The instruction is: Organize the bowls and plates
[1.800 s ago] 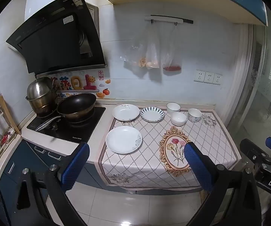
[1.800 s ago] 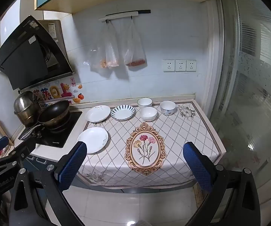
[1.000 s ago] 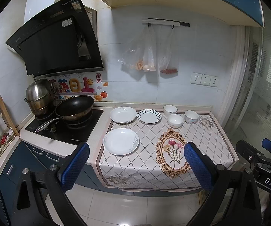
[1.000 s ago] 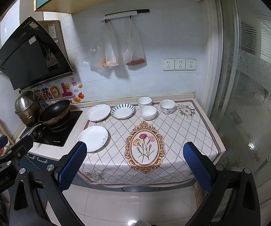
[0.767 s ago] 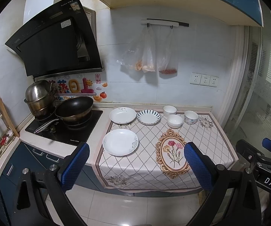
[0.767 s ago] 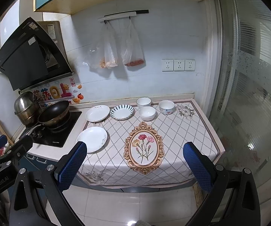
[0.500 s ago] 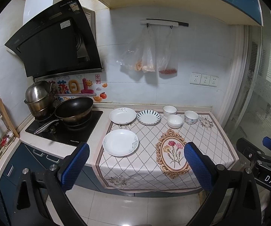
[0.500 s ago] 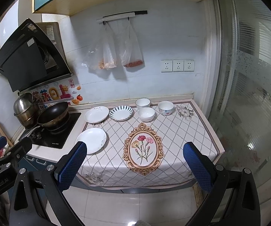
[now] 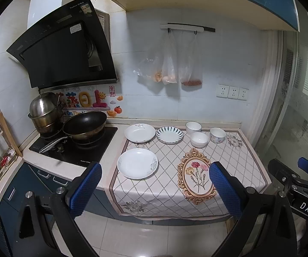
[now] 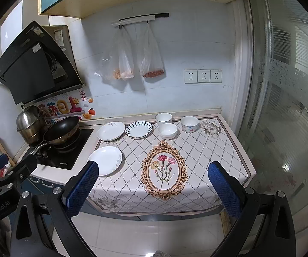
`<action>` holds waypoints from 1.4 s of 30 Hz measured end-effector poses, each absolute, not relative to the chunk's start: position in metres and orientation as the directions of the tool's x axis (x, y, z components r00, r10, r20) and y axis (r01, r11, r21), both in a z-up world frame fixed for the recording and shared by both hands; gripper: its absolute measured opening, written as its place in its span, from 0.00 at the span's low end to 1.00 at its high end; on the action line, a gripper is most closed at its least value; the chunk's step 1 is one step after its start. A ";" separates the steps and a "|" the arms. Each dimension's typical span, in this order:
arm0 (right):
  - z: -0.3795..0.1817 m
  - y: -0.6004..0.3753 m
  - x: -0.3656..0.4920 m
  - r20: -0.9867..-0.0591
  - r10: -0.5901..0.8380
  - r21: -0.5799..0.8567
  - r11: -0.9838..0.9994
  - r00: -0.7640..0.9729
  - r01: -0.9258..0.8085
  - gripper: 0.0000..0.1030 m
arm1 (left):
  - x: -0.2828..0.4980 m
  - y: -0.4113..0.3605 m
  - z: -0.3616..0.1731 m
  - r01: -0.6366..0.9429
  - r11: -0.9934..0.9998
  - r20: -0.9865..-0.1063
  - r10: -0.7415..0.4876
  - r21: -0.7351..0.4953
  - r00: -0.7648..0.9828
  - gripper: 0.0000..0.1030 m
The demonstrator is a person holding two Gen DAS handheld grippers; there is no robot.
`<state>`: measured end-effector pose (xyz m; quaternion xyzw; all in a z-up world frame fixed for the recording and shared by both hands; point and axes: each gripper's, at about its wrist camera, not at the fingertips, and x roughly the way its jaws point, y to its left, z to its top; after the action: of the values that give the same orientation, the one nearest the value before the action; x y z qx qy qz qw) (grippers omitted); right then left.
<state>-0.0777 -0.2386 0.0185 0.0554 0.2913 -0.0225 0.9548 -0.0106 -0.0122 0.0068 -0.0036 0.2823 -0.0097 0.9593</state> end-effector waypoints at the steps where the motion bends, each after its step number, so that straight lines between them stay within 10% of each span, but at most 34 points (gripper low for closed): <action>1: 0.019 -0.239 -0.077 -0.559 -0.009 0.093 0.993 0.829 0.074 1.00 | -0.011 -0.013 0.007 0.016 1.000 -0.542 -0.019 -0.010 0.840 1.00; 42: 0.011 -0.218 -0.077 -0.566 0.003 0.116 0.990 0.824 0.075 1.00 | 0.000 0.000 -0.001 0.015 1.000 -0.558 -0.024 -0.021 0.829 1.00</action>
<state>-0.0773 -0.2182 0.0113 0.0666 0.2957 -0.0189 0.9528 -0.0004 -0.0004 -0.0013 -0.0079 0.2921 -0.0103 0.9563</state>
